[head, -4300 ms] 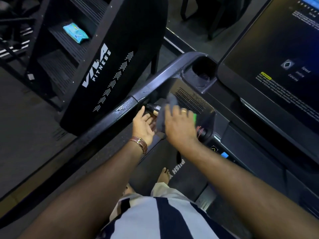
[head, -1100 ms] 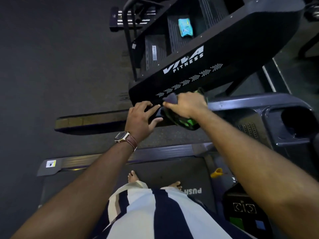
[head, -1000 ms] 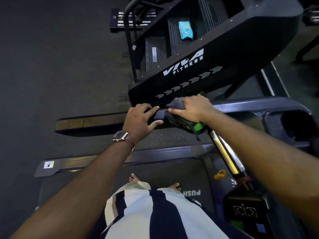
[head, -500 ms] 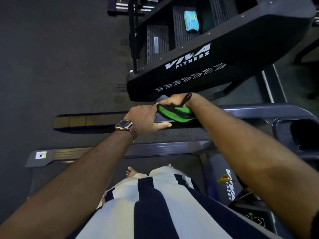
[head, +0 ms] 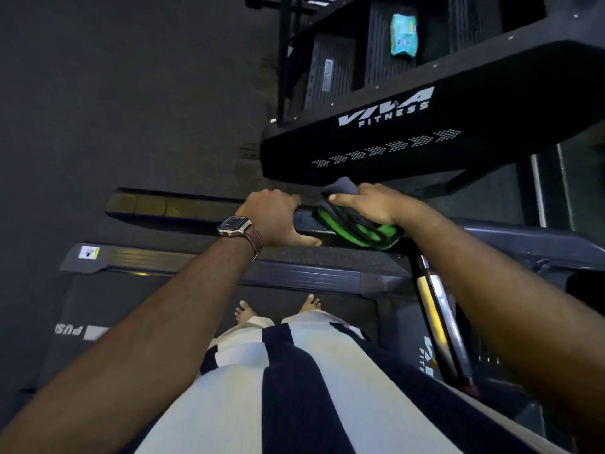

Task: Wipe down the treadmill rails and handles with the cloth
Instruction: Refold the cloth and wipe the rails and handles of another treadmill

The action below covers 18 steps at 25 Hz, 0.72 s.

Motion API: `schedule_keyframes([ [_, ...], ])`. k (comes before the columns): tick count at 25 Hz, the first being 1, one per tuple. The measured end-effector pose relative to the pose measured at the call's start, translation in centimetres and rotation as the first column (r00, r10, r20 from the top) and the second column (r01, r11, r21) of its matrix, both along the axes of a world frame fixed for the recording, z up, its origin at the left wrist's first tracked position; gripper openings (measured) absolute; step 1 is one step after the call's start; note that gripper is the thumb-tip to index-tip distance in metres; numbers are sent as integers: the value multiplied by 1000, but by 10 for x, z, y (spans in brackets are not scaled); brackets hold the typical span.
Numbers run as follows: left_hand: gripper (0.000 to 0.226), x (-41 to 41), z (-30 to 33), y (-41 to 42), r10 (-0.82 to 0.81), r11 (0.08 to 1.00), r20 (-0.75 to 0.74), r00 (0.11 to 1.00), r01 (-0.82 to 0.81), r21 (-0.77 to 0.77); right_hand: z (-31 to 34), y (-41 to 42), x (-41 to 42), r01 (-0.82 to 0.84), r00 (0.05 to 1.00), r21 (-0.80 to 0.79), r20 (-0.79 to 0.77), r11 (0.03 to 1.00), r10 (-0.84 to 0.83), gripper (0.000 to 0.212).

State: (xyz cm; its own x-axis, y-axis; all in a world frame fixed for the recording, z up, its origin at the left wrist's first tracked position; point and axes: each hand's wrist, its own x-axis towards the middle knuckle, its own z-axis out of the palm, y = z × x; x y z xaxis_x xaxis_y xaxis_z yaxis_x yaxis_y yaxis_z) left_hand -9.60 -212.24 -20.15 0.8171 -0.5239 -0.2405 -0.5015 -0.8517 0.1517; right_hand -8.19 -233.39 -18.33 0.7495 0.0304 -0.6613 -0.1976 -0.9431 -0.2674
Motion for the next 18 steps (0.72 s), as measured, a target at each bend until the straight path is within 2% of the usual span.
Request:
schedule_keyframes([
  [2, 80, -1, 4, -1, 13, 1000, -10, 1000, -13, 7, 6, 2, 8, 4, 996, 88, -91, 996, 4, 55],
  [3, 79, -1, 6, -2, 23, 1000, -13, 1000, -23, 15, 9, 12, 6, -53, 996, 100, -68, 994, 60, 54],
  [4, 76, -2, 8, -2, 38, 999, -15, 999, -38, 24, 9, 20, -1, -128, 991, 59, 46, 990, 126, 57],
  [5, 70, -2, 8, -2, 49, 998, -15, 999, -49, 32, 9, 24, -19, -177, 950, -51, 252, 983, 185, 59],
  [6, 63, -3, 9, -2, 57, 998, -20, 998, -56, 32, 3, 20, -46, -170, 857, -122, 472, 978, 208, 57],
  [8, 61, -4, 8, -3, 61, 998, -25, 998, -60, 27, -4, 9, -90, -77, 670, -213, 712, 974, 209, 52],
  [10, 62, -4, 9, -3, 49, 999, -23, 998, -49, 20, -17, 19, -93, 203, 628, -169, 778, 965, 4, 49],
  [11, 58, -4, 10, -3, 49, 999, -27, 998, -49, 21, -23, 34, -89, 281, 613, -114, 786, 953, -86, 50],
  [12, 51, -5, 10, -2, 34, 999, -31, 999, -33, 29, -34, 51, -96, 265, 592, -113, 803, 958, -70, 54],
  [13, 43, -5, 11, -1, 12, 999, -30, 999, -11, 33, -52, 64, -110, 181, 560, -135, 828, 974, 11, 62],
  [15, 40, -8, 11, 2, -22, 1000, -30, 999, 22, 17, -89, 66, -147, 68, 494, -207, 857, 976, 148, 88],
  [16, 44, -8, 11, 3, -43, 999, -29, 999, 44, 10, -102, 59, -158, 130, 481, -176, 872, 976, 93, 99],
  [17, 48, -8, 9, 4, -68, 998, -29, 997, 68, 13, -108, 59, -159, 269, 447, -45, 891, 962, -83, 102],
  [18, 50, -7, 8, 4, -89, 996, -27, 996, 90, 16, -102, 66, -151, 444, 334, 149, 888, 884, -317, 97],
])
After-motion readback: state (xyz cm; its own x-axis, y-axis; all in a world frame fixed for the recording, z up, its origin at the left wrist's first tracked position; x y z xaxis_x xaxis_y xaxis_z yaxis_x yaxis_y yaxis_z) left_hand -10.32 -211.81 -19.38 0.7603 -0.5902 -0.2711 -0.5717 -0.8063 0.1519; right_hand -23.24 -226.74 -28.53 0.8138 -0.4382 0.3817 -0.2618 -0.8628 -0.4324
